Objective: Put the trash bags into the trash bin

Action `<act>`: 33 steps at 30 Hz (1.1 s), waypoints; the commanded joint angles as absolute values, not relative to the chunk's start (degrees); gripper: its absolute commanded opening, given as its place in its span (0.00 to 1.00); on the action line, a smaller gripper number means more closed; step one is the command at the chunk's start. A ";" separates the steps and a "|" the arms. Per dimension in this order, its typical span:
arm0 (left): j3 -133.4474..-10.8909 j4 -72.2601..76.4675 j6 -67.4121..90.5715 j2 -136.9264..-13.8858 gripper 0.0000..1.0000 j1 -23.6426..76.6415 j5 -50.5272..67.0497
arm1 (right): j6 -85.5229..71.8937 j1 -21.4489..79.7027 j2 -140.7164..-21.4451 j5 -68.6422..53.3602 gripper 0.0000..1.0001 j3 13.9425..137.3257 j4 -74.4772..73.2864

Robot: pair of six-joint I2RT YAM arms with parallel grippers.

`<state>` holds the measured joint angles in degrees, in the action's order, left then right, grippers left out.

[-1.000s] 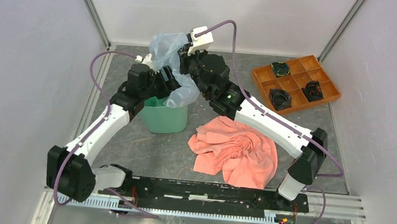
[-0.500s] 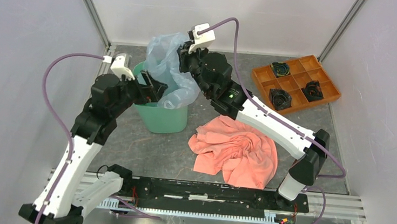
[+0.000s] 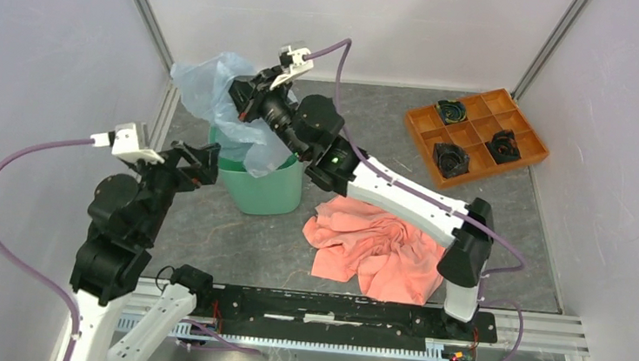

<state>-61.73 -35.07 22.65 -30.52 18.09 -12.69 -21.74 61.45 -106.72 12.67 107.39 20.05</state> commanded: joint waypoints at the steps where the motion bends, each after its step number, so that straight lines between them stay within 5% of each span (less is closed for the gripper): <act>1: -59.53 -33.99 22.31 -27.43 1.00 18.19 -18.62 | -33.84 61.19 -107.78 15.88 0.01 101.55 31.50; 5: -58.50 -34.46 25.94 -26.10 1.00 18.19 -18.10 | -32.02 60.88 -103.53 28.20 0.01 87.47 40.01; 9: -57.97 -34.20 27.07 -26.52 1.00 18.19 -16.61 | -26.89 58.92 -104.85 27.71 0.01 84.63 39.08; 13: -57.97 -32.42 26.32 -28.13 1.00 18.19 -9.88 | -19.85 58.55 -106.96 28.08 0.01 88.48 31.92; 22: -54.48 -18.64 27.24 -34.93 1.00 18.18 27.90 | -22.16 58.45 -105.11 25.75 0.01 98.23 21.37; 29: -52.30 -14.79 24.52 -38.98 1.00 18.24 29.84 | -27.53 58.33 -104.62 25.20 0.01 99.87 21.22; 31: -52.65 -14.23 24.79 -41.09 0.93 18.28 28.19 | -28.39 58.30 -105.10 24.73 0.01 100.82 20.48; 33: -53.62 -15.28 25.38 -43.13 0.75 18.28 23.39 | -29.11 58.31 -105.20 24.02 0.01 101.56 20.09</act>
